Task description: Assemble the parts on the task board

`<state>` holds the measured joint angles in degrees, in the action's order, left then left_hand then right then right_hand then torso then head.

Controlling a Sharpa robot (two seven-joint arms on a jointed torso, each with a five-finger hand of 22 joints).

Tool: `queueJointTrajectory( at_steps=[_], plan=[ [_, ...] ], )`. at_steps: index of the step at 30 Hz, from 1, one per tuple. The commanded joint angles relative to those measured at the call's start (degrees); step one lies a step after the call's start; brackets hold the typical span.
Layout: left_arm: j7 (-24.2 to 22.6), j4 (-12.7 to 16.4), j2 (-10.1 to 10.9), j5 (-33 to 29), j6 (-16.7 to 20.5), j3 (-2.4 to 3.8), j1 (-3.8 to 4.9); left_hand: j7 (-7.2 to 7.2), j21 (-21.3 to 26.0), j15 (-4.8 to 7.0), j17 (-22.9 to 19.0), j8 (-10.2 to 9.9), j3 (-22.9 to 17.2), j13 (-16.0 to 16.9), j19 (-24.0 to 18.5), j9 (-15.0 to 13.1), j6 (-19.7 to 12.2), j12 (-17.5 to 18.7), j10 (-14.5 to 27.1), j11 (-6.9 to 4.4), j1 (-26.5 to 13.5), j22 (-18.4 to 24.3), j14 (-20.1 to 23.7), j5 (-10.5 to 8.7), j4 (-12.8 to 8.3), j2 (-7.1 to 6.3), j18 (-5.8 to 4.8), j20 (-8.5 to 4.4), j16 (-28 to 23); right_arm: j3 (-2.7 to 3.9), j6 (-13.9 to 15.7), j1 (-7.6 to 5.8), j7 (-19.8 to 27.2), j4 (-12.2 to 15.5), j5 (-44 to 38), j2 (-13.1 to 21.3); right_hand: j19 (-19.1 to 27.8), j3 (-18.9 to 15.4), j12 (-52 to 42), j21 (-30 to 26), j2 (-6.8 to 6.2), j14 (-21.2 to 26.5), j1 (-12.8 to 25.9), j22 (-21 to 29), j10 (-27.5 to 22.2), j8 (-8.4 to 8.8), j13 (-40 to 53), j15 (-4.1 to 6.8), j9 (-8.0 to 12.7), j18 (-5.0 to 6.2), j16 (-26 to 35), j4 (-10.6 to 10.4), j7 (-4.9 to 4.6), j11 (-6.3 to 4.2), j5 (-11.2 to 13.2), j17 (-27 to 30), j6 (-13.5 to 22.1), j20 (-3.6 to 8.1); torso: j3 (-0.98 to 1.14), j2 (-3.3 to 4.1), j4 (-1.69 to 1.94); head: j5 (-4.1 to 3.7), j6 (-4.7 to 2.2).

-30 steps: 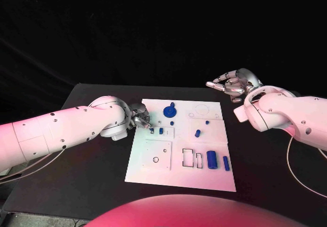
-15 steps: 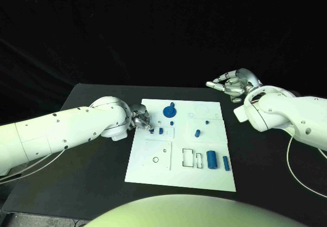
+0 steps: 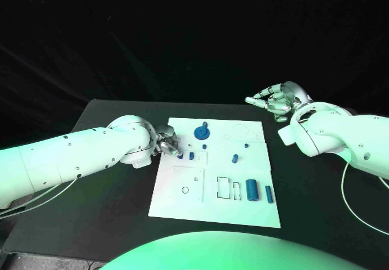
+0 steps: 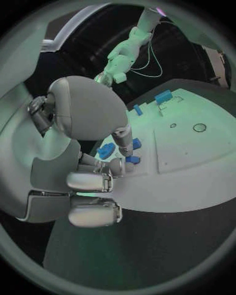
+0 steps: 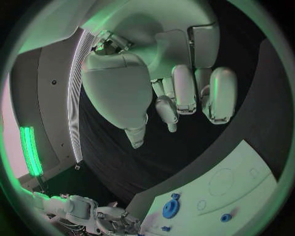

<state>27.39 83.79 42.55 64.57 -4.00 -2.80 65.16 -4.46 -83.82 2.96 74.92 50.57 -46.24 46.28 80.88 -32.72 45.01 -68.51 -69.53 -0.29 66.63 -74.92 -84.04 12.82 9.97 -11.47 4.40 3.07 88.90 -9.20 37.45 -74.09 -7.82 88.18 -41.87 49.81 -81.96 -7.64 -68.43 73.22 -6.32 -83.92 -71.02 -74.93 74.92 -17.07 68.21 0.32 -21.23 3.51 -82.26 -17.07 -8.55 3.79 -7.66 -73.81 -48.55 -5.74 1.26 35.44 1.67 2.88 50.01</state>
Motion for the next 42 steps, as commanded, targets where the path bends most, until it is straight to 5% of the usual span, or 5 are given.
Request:
queueJointTrajectory(
  at_steps=[1,42],
  plan=[
    [-0.49,0.06,-0.1,0.28,-1.37,-0.03,-0.05,0.23,-0.2,0.52,13.02,0.16,-8.71,-0.05,0.18,-0.11,0.54,0.04,-0.31,0.09,0.35,-0.56,-5.35,0.12,-8.37,0.42,-1.13,-0.04,0.22,0.01,-0.66,0.03,0.5,0.0,-0.69,-0.01,0.29,0.22,0.28,-0.19,0.42,-2.29,-0.04,-6.51,-0.45,-0.4,-0.01,0.13,0.05,0.35,0.35,0.26,-0.01,-0.01,-0.02,0.05,0.4,0.09,0.03,0.01,0.0,0.02,-0.01],
    [1.14,-1.14,-1.49,-1.03,-4.34,-0.27,-0.33,0.19,-0.22,0.5,12.99,0.12,-8.97,0.07,0.2,-0.08,0.63,0.05,-0.43,0.13,0.16,-0.61,-5.34,-0.01,-8.53,0.25,-1.15,-0.07,0.2,0.01,-0.58,0.03,0.53,0.03,-0.67,0.11,0.3,0.13,0.32,-0.28,0.63,-2.3,0.04,-6.49,-0.45,-0.49,-0.09,0.14,0.08,0.36,0.35,0.26,-0.01,-0.02,0.02,0.0,0.45,0.11,0.04,0.0,0.0,-0.22,-0.01]
  ],
)
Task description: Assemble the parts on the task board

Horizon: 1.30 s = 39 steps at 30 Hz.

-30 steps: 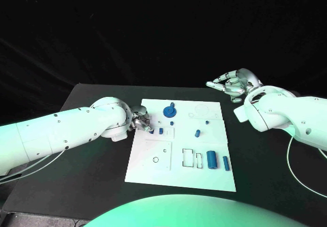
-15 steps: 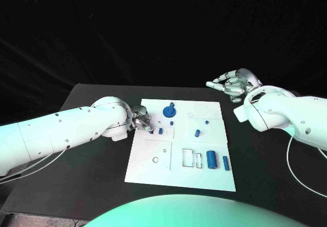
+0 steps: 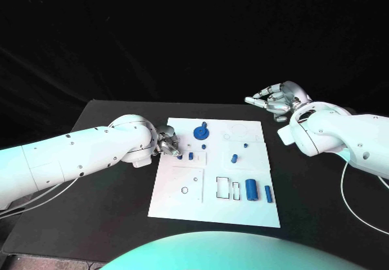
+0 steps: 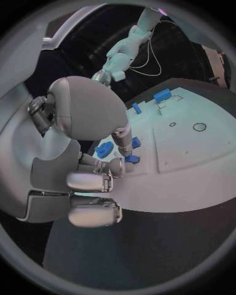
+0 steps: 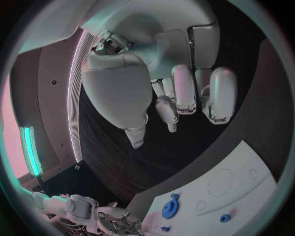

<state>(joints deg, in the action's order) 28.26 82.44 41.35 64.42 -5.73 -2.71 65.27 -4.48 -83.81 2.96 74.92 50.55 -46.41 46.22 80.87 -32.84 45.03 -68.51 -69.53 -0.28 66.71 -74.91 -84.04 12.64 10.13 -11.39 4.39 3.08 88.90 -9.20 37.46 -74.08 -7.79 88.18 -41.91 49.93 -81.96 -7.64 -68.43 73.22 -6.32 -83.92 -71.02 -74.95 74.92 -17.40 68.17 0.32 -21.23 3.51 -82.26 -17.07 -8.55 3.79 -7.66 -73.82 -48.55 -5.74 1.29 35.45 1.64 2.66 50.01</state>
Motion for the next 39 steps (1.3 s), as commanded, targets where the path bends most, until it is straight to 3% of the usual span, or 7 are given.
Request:
queueJointTrajectory(
  at_steps=[1,13,26,39],
  plan=[
    [0.27,0.19,-0.3,-0.88,-2.53,-0.37,-0.45,0.21,-0.22,0.5,12.98,0.14,-8.81,0.15,0.21,0.04,0.61,0.04,-0.45,0.12,0.05,-0.62,-5.34,0.17,-8.68,0.15,-1.15,-0.07,0.2,0.01,-0.58,0.03,0.5,0.03,-0.63,-0.01,0.3,0.13,0.32,-0.28,0.63,-2.3,0.04,-6.47,-0.45,-0.16,-0.05,0.14,0.08,0.36,0.35,0.26,-0.01,-0.02,0.02,0.01,0.45,0.11,0.01,-0.01,0.04,0.02,-0.01],
    [0.15,0.01,-0.32,-1.18,-1.92,-0.39,-0.45,0.67,-0.15,0.61,13.01,0.27,-6.86,0.8,0.2,-0.09,0.84,-0.24,-1.47,-0.15,-2.23,-0.63,-5.36,-0.2,-7.57,-0.84,-1.15,-0.14,0.21,0.01,-0.54,0.03,0.55,-0.01,-0.59,-0.02,0.29,0.06,0.3,-0.31,0.67,-2.29,0.1,-6.47,-0.42,-0.2,-0.06,0.14,0.1,0.37,0.4,0.25,-0.01,-0.02,0.03,0.06,0.48,0.11,0.02,0.0,0.04,-0.03,-0.01],
    [0.16,-0.3,-0.35,-1.48,-1.25,-0.4,-0.44,1.57,0.17,1.23,13.04,-1.06,0.89,1.14,0.21,1.0,2.49,-0.16,-1.67,-0.8,-6.62,-0.43,-5.37,-0.77,-2.06,-2.21,-1.14,-0.76,0.2,0.01,-0.35,0.03,0.64,-0.02,-0.49,-0.01,0.28,-0.13,0.41,-0.37,0.89,-2.28,0.61,-6.46,-0.49,-0.29,-0.23,0.14,0.14,0.37,0.46,0.16,-0.02,-0.02,0.04,0.13,0.56,0.12,0.01,0.0,-0.01,-0.06,-0.01],
    [0.25,-0.78,-0.44,-1.52,-0.72,-0.4,-0.44,1.41,0.26,1.15,13.04,-1.8,6.26,1.26,0.3,1.52,3.09,-0.08,-1.53,-0.67,-7.15,-0.48,-5.37,-0.93,0.77,-2.0,-1.15,-0.73,0.19,0.01,-0.28,0.03,0.7,-0.03,-0.42,0.0,0.29,-0.25,0.38,-0.44,0.99,-2.29,0.99,-6.44,-0.46,-0.34,-0.23,0.14,0.16,0.38,0.48,0.14,-0.02,-0.01,0.04,0.12,0.59,0.12,0.01,0.0,0.0,-0.08,-0.01]
  ],
)
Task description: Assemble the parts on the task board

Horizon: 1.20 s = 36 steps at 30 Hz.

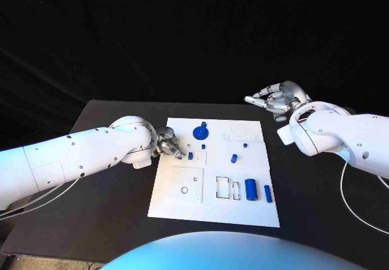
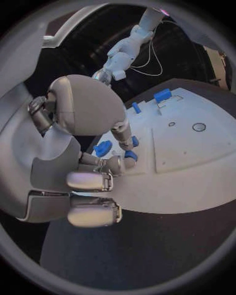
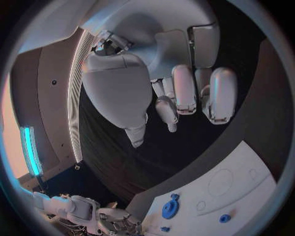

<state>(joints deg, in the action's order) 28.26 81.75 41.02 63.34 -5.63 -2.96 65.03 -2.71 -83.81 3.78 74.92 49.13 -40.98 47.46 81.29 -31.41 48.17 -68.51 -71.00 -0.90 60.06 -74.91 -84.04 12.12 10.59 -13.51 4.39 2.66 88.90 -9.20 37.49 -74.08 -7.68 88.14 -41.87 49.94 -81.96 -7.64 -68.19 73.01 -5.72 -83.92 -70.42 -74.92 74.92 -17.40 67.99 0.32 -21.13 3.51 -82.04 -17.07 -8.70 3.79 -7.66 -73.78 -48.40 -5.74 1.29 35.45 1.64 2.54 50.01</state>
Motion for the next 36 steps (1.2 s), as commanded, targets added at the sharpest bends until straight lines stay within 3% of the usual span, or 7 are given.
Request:
queueJointTrajectory(
  at_steps=[1,21,23,24,31,34,36],
  plan=[
    [0.26,-0.14,-0.12,-0.44,-0.77,-0.15,-0.19,-0.36,0.31,0.33,13.06,-0.41,1.15,0.02,-0.18,0.11,-0.04,-0.07,-0.05,-0.03,-0.53,-0.38,-5.38,-0.42,0.48,0.12,-1.13,-0.3,0.2,0.01,-0.31,0.03,0.59,0.0,-0.46,-0.01,0.29,-0.25,0.15,-0.23,0.39,-2.29,0.38,-6.47,-0.46,-0.35,-0.05,0.14,0.06,0.38,0.25,0.14,0.13,-0.01,0.04,0.07,0.44,0.12,0.0,0.0,0.0,0.0,-0.01],
    [0.23,0.9,1.4,-2.72,2.66,1.14,-0.12,-0.89,0.69,-0.04,12.96,-1.31,12.43,-1.37,-0.38,0.48,-0.18,0.94,1.07,0.47,-3.7,0.08,-5.34,-0.43,6.21,0.51,-1.03,-0.01,0.15,0.01,-0.21,0.08,0.69,-0.01,-0.44,0.19,0.28,-0.49,0.22,-0.3,0.35,-2.29,1.1,-6.47,-0.5,-0.45,-0.18,0.14,0.1,0.38,0.3,0.13,0.13,-0.01,0.01,0.1,0.5,0.12,-0.06,-0.06,-0.03,-0.44,-0.01],
    [0.05,1.16,1.6,-4.29,3.84,1.49,-0.04,-1.13,1.08,-0.25,12.51,-1.43,15.25,-3.1,-0.85,0.38,-1.26,1.94,2.47,0.74,-6.89,0.79,-5.19,-2.27,6.18,0.79,-0.88,0.17,-0.06,0.01,-0.2,0.1,0.71,-0.05,-0.42,0.18,0.28,-0.49,0.22,-0.3,0.35,-2.29,1.1,-6.47,-0.5,-0.45,-0.18,0.14,0.1,0.38,0.3,0.13,0.13,-0.01,0.01,0.1,0.5,0.12,0.0,-0.1,0.0,-0.46,-0.01],
    [-0.12,1.37,1.76,-5.49,4.7,1.75,0.02,-1.31,1.4,-0.43,12.14,-1.15,17.16,-4.02,-1.24,0.11,-1.99,2.41,3.34,0.86,-9.36,1.38,-5.06,-7.17,6.34,1.82,-0.74,0.31,-0.24,0.01,-0.19,0.12,0.72,-0.07,-0.42,0.16,0.28,-0.49,0.22,-0.3,0.35,-2.29,1.1,-6.47,-0.5,-0.45,-0.18,0.14,0.1,0.38,0.3,0.13,0.13,-0.01,0.01,0.1,0.5,0.12,0.01,-0.12,-0.01,-0.49,-0.01],
    [-2.73,2.18,2.43,-8.99,8.94,2.51,0.17,-2.53,3.04,-1.39,10.27,-0.51,22.17,-9.31,-3.24,-0.55,-6.05,4.98,8.23,2.03,-8.93,4.31,-4.3,-8.05,6.25,3.9,-0.1,1.13,-1.16,0.01,-0.17,0.19,0.77,-0.16,-0.37,0.18,0.28,-0.49,0.22,-0.3,0.35,-2.29,1.1,-6.47,-0.5,-0.45,-0.18,0.14,0.1,0.38,0.3,0.13,0.13,-0.01,0.01,0.1,0.5,0.12,-0.02,0.01,-0.01,-0.72,-0.01],
    [-6.77,2.4,2.62,-10.31,11.66,2.62,0.19,-4.54,7.76,-3.16,5.91,-0.95,24.06,-14.08,-8.98,-0.07,-10.62,7.91,15.19,3.98,-6.39,12.4,-1.96,-7.6,6.23,5.24,1.57,2.26,-3.5,0.01,-0.14,0.21,0.8,-0.17,-0.36,0.23,0.28,-0.49,0.22,-0.3,0.35,-2.29,1.1,-6.47,-0.5,-0.45,-0.18,0.14,0.1,0.38,0.3,0.13,0.13,-0.01,0.01,0.1,0.5,0.12,0.01,-0.02,0.02,-0.9,-0.01],
    [-10.8,2.41,2.44,-10.14,13.45,2.64,0.2,-6.68,16.35,-5.09,-8.52,-0.93,23.14,-15.29,-18.67,0.71,-15.54,9.17,21.45,6.06,0.92,25.23,6.59,-7.24,5.79,5.95,4.07,3.94,-11.69,0.01,-0.12,0.21,0.85,-0.2,-0.33,0.27,0.33,-0.53,0.24,-0.44,0.34,-2.27,1.25,-6.41,-0.51,-0.47,-0.22,0.13,0.12,0.41,0.35,0.14,0.13,-0.01,0.0,0.18,0.52,0.12,-0.01,-0.03,0.06,-0.96,-0.01]
  ],
)
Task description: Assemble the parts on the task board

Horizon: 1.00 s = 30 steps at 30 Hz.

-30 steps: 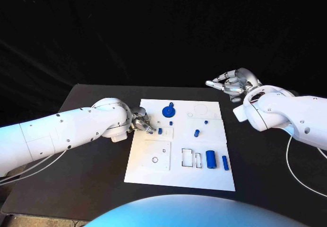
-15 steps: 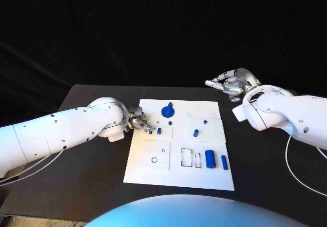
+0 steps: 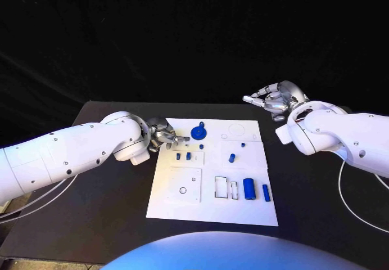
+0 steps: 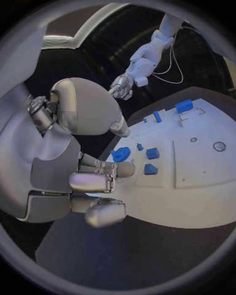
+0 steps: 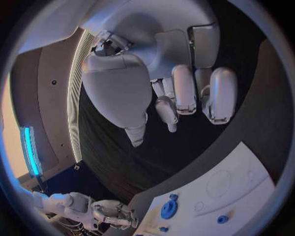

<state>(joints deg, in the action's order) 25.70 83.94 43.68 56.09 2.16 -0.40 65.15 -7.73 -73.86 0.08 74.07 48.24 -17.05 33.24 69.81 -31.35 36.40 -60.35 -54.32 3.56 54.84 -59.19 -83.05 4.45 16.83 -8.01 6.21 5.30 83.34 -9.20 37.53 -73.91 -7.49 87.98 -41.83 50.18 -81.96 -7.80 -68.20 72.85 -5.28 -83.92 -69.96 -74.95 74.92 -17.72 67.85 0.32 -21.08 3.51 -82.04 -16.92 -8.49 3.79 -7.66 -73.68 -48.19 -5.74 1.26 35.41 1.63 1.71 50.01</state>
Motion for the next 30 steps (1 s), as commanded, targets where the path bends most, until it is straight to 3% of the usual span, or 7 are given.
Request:
queueJointTrajectory(
  at_steps=[1,3,4,5,10,14,30],
  plan=[
    [-10.28,0.14,-0.44,-2.31,6.38,0.04,0.08,-2.3,10.0,-1.91,-11.79,-0.25,-2.59,-1.85,-10.81,1.32,-5.34,1.62,6.81,2.18,10.92,14.49,8.52,0.57,-1.16,0.48,3.19,1.96,-8.59,0.01,-0.14,0.04,0.69,-0.08,-0.34,0.04,0.34,-0.37,0.26,-0.3,-0.09,-2.27,0.8,-6.37,-0.53,-0.15,-0.11,0.14,0.06,0.41,0.36,-0.01,-0.08,-0.01,0.0,0.1,0.32,0.12,0.01,0.02,0.08,-0.22,-0.01],
    [-13.48,-0.1,-0.9,-1.05,7.21,-0.1,0.07,-3.14,14.87,-2.58,-18.22,-0.67,-5.08,-3.3,-15.32,2.35,-6.48,3.06,9.04,2.93,14.78,20.5,13.43,0.45,-1.04,-0.37,4.26,2.6,-12.84,0.01,-0.1,0.05,0.8,-0.15,-0.27,0.03,0.37,-0.37,0.27,-0.35,-0.08,-2.26,0.8,-6.34,-0.54,-0.15,-0.12,0.14,0.06,0.42,0.37,-0.01,-0.08,-0.01,0.0,0.13,0.32,0.12,-0.01,0.0,0.1,-0.34,-0.01],
    [-15.3,-0.28,-1.23,0.0,7.7,-0.22,0.06,-3.71,17.17,-3.12,-25.2,-1.26,-8.91,-5.54,-16.48,3.8,-6.99,5.53,11.77,3.46,20.59,21.78,19.18,0.64,-2.5,-1.55,4.3,3.19,-17.42,0.01,-0.06,0.05,0.91,-0.2,-0.19,0.02,0.37,-0.37,0.27,-0.36,-0.08,-2.25,0.8,-6.34,-0.54,-0.15,-0.12,0.14,0.06,0.43,0.38,-0.01,-0.08,-0.01,0.0,0.15,0.32,0.12,-0.03,0.0,0.1,-0.36,-0.01],
    [-17.49,-0.56,-1.74,1.73,8.28,-0.4,0.05,-3.92,17.82,-3.3,-26.76,-2.04,-12.08,-7.0,-16.73,4.95,-6.85,7.03,12.54,3.67,23.96,22.15,20.66,0.44,-3.73,-1.99,4.31,3.36,-18.11,0.01,0.01,0.05,1.05,-0.27,-0.08,0.0,0.48,-0.3,0.43,-0.59,0.08,-2.2,0.75,-6.23,-0.65,-0.2,-0.29,0.14,0.07,0.48,0.51,0.04,-0.07,-0.01,-0.02,0.37,0.29,0.12,-0.05,0.01,0.08,-0.39,-0.01],
    [-24.87,-2.2,-4.2,11.83,9.93,-1.24,-0.07,-4.14,17.96,-3.88,-30.17,-5.55,-18.79,-12.51,-17.7,9.7,-3.62,12.41,12.99,4.15,28.11,21.91,24.52,0.05,-6.5,-6.18,4.38,3.65,-18.21,0.01,0.07,0.06,1.61,-0.46,0.25,-0.11,1.36,-0.11,3.52,-2.56,0.9,-1.7,0.22,-5.31,-2.86,-0.42,-3.41,0.15,0.13,0.88,1.57,0.16,-0.06,-0.02,0.05,2.08,0.4,0.12,-0.14,0.12,-0.03,-0.58,-0.01],
    [-27.71,-3.99,-6.27,20.12,9.24,-1.97,-0.12,-3.56,17.43,-3.88,-31.88,-8.97,-19.59,-16.75,-19.04,13.13,-2.3,17.24,13.57,4.29,28.06,21.16,26.16,-0.14,-8.18,-8.41,4.25,3.92,-17.82,0.0,0.04,0.09,1.98,-0.52,0.42,-0.2,1.8,-0.18,4.75,-3.53,1.04,-1.46,0.01,-4.84,-3.7,-0.51,-4.65,0.16,0.17,1.07,2.07,0.17,-0.06,-0.02,0.09,2.79,0.46,0.13,-0.01,0.08,-0.04,-0.52,-0.01],
    [-26.0,-10.31,-12.76,33.72,2.31,-3.2,-0.12,-1.83,15.67,-3.82,-35.27,-13.29,-16.48,-22.42,-18.85,18.17,2.08,21.05,12.15,4.01,26.84,19.61,25.18,-0.08,-10.81,-8.32,4.36,4.09,-12.58,0.0,0.52,0.13,2.81,-0.42,0.57,-0.46,3.19,-1.05,15.13,-7.46,1.38,-0.71,-0.46,-2.99,-9.75,-1.2,-15.37,0.25,0.39,1.72,4.43,0.15,-0.01,-0.08,0.11,5.63,0.81,0.21,0.02,0.14,-0.11,-0.6,-0.01]
  ],
)
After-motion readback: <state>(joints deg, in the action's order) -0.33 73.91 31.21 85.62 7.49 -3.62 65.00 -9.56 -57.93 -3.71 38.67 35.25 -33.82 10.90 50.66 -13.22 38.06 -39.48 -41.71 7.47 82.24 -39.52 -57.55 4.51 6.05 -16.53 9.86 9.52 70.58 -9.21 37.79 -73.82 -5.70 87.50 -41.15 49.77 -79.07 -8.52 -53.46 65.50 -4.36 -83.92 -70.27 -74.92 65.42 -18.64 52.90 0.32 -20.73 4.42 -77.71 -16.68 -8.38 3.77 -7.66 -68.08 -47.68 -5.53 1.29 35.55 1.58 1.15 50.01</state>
